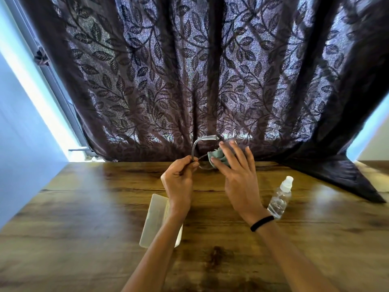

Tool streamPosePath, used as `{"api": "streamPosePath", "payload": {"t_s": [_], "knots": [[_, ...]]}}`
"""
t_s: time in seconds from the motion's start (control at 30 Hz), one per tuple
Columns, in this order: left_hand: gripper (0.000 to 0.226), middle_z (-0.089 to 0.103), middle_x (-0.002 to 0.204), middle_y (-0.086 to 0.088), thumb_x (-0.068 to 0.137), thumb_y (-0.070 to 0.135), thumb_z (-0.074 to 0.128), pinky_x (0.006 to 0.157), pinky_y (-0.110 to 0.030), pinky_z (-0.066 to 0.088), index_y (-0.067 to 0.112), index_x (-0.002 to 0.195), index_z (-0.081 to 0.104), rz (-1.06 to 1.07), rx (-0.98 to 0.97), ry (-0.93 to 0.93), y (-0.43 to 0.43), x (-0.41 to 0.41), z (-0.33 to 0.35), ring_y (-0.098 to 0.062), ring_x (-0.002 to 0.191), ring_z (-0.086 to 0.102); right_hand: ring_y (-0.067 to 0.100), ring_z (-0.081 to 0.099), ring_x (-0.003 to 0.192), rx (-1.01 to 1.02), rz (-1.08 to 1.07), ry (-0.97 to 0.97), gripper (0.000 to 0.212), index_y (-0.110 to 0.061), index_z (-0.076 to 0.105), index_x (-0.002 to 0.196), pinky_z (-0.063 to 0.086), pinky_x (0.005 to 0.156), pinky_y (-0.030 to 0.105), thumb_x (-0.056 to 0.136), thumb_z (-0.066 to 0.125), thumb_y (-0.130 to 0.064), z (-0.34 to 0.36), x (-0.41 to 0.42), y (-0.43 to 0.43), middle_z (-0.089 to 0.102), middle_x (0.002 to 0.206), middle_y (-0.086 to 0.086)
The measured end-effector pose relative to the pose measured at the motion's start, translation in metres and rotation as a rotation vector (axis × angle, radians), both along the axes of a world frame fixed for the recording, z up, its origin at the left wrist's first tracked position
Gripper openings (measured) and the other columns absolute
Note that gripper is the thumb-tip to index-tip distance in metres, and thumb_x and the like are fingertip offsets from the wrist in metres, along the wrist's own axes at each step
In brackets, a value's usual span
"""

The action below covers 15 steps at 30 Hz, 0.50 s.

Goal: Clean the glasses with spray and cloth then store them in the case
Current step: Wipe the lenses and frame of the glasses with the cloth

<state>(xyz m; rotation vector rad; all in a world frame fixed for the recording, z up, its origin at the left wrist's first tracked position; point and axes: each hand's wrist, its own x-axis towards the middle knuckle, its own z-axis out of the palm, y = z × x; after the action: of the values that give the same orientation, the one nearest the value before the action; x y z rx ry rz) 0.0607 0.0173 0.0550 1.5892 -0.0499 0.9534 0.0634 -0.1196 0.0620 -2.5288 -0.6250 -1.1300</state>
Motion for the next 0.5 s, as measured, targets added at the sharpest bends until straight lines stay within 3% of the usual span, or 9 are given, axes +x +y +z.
{"api": "streamPosePath", "payload": {"t_s": [0.07,0.2,0.4,0.5], "knots": [[0.023,0.069,0.080,-0.004,0.073,-0.010,0.067,0.071,-0.022,0.055,0.003,0.091,0.070,-0.008,0.017,-0.014,0.001,0.001,0.000,-0.006,0.073,0.066,0.028,0.027,0.136,-0.010,-0.031,0.018,0.057,-0.018,0.055,0.125,0.019,0.112,0.052,0.076,0.056,0.011,-0.002,0.000,0.003,0.044,0.141,0.011],[0.027,0.068,0.079,0.004,0.073,-0.012,0.067,0.070,-0.019,0.054,0.008,0.091,0.069,-0.012,0.092,-0.066,0.006,0.003,0.002,-0.003,0.073,0.065,0.024,0.013,0.140,-0.002,-0.029,0.095,0.071,-0.017,0.043,0.135,0.016,0.112,0.049,0.072,0.052,0.015,-0.001,0.001,0.011,0.030,0.149,0.012],[0.023,0.068,0.078,-0.004,0.073,-0.015,0.065,0.068,-0.019,0.055,0.001,0.089,0.070,-0.003,0.068,-0.068,0.010,0.008,0.001,-0.003,0.070,0.065,0.024,0.013,0.141,0.119,0.119,0.242,0.063,-0.023,0.044,0.134,0.022,0.113,0.050,0.082,0.049,0.012,0.000,0.002,0.018,0.027,0.151,0.010],[0.023,0.068,0.078,-0.001,0.072,-0.012,0.067,0.068,-0.019,0.054,0.003,0.089,0.070,-0.004,0.056,-0.057,0.008,0.009,0.000,-0.002,0.071,0.065,0.018,0.012,0.141,0.226,0.224,0.304,0.060,-0.029,0.045,0.131,0.015,0.116,0.038,0.086,0.044,0.011,-0.002,0.002,0.021,0.026,0.151,0.005]]}}
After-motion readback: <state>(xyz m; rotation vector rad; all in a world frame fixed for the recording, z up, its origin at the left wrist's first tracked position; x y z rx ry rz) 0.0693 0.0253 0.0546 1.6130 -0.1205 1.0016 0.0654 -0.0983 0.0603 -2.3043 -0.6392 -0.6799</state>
